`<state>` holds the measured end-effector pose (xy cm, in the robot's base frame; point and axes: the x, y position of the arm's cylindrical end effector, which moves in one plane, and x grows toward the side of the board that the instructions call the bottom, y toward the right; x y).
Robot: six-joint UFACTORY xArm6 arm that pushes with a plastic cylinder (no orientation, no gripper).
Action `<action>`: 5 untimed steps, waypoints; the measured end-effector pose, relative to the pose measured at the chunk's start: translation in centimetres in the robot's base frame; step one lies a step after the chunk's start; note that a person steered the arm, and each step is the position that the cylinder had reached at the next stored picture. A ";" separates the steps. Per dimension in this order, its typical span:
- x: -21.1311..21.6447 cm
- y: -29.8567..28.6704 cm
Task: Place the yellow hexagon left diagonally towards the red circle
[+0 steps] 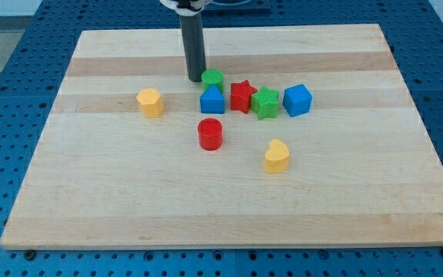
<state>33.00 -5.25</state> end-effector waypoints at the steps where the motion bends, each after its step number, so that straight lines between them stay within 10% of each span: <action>1: 0.1 2.3; 5: 0.7 -11.0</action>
<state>33.65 -16.27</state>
